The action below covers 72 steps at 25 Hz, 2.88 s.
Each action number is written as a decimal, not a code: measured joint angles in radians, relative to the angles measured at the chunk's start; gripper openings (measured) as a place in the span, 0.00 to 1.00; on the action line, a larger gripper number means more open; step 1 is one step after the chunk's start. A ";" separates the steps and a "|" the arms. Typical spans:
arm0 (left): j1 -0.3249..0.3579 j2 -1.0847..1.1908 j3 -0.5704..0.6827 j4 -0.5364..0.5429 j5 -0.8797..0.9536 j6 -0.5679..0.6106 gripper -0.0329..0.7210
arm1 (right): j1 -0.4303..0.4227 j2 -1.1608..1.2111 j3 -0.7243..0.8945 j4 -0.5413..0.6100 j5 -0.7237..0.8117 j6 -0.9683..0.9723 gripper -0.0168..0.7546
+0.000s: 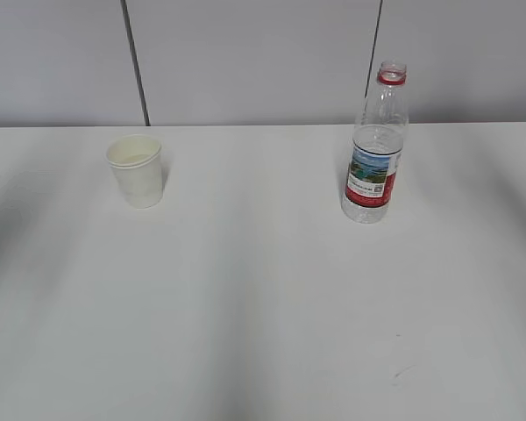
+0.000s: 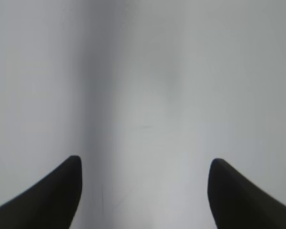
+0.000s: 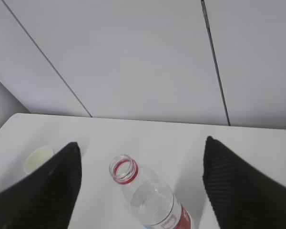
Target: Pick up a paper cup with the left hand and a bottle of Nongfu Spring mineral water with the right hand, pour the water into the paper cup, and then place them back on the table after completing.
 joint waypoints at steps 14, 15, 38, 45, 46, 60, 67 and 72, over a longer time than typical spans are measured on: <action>0.000 -0.496 0.174 -0.036 0.024 0.027 0.69 | 0.000 -0.215 0.246 0.000 0.000 0.000 0.78; 0.000 -0.539 0.190 -0.036 0.027 0.027 0.69 | 0.000 -0.220 0.257 0.000 0.000 0.000 0.78; 0.000 -1.310 0.698 -0.045 -0.016 0.039 0.69 | 0.000 -0.232 0.289 0.000 0.000 -0.002 0.78; 0.000 -1.351 0.699 -0.046 -0.030 0.039 0.69 | 0.000 -0.233 0.289 0.000 0.000 -0.002 0.78; 0.000 -1.351 0.702 -0.046 -0.040 0.039 0.69 | 0.000 -0.233 0.289 0.000 0.000 -0.002 0.78; 0.000 -1.351 0.738 -0.049 -0.126 0.041 0.69 | 0.000 -0.233 0.289 0.000 0.006 -0.002 0.78; 0.000 -1.351 0.738 -0.049 -0.126 0.041 0.69 | 0.000 -0.233 0.289 0.000 0.066 -0.004 0.78; 0.000 -1.351 0.738 -0.049 -0.126 0.041 0.69 | 0.000 -0.210 0.289 0.000 0.130 -0.026 0.78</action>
